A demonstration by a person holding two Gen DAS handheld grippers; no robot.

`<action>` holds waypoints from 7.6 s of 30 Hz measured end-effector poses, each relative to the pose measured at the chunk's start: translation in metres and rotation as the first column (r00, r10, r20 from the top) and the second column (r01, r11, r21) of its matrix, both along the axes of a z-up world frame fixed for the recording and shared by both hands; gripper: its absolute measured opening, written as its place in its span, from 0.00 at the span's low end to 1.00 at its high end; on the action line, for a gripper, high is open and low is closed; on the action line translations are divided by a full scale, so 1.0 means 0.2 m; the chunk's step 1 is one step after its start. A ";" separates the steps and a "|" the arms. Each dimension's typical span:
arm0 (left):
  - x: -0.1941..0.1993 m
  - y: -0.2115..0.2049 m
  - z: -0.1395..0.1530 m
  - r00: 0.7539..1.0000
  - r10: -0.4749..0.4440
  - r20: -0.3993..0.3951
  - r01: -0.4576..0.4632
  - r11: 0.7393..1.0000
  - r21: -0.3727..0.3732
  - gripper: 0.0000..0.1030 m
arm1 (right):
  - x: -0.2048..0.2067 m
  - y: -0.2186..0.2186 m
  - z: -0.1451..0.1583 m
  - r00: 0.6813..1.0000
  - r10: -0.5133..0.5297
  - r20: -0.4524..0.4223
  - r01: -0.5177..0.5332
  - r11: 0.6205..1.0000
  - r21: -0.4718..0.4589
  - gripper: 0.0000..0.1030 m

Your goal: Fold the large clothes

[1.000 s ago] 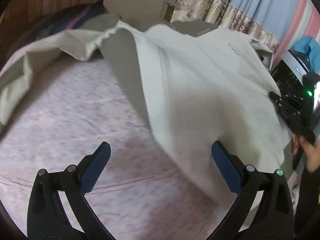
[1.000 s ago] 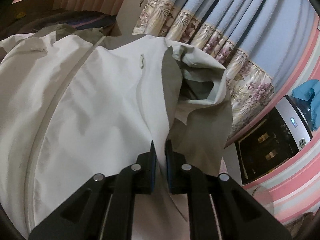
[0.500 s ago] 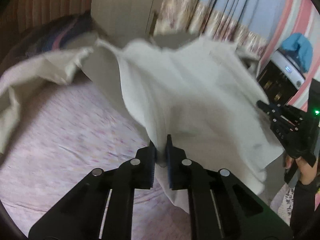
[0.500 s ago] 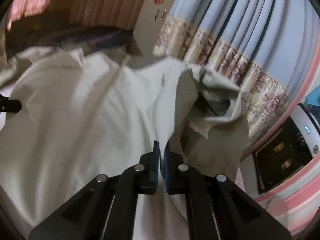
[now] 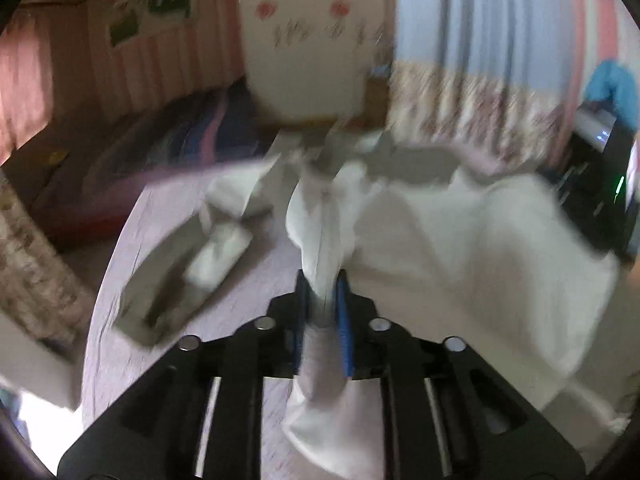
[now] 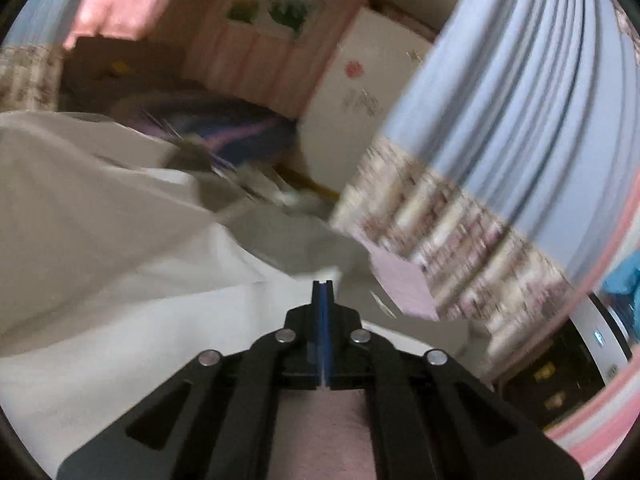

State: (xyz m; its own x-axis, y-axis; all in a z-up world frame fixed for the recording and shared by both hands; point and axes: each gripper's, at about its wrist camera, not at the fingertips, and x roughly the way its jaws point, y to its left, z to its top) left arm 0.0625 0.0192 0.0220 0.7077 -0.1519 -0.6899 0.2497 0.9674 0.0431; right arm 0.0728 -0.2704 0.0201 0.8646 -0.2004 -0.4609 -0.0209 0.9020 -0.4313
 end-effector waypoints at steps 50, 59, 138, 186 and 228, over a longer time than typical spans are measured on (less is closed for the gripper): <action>0.82 1.58 -0.29 0.560 0.828 -0.004 -0.824 0.558 0.104 0.01 | 0.39 0.06 -0.22 0.989 -0.031 -0.142 0.033 0.999 0.018 0.44; 0.95 1.50 0.02 0.595 0.794 0.122 -0.804 0.591 0.075 0.01 | 0.54 -0.14 -0.36 0.965 -0.081 -0.250 0.101 0.993 0.068 0.49; 1.19 -0.53 -0.02 0.993 -0.117 0.017 0.114 0.987 0.116 0.40 | 0.68 -0.26 -0.34 0.972 -0.080 -0.221 0.105 0.989 0.103 0.87; 1.19 0.22 -0.37 0.999 -0.030 -0.031 0.035 0.984 0.175 0.97 | 1.00 0.62 0.03 0.949 0.248 -0.194 -0.245 0.969 0.042 0.87; 1.49 0.03 -0.51 0.979 -0.101 -0.179 0.108 0.994 0.032 0.97 | 0.94 -0.60 -0.22 0.910 0.005 -0.414 0.222 0.838 0.498 0.73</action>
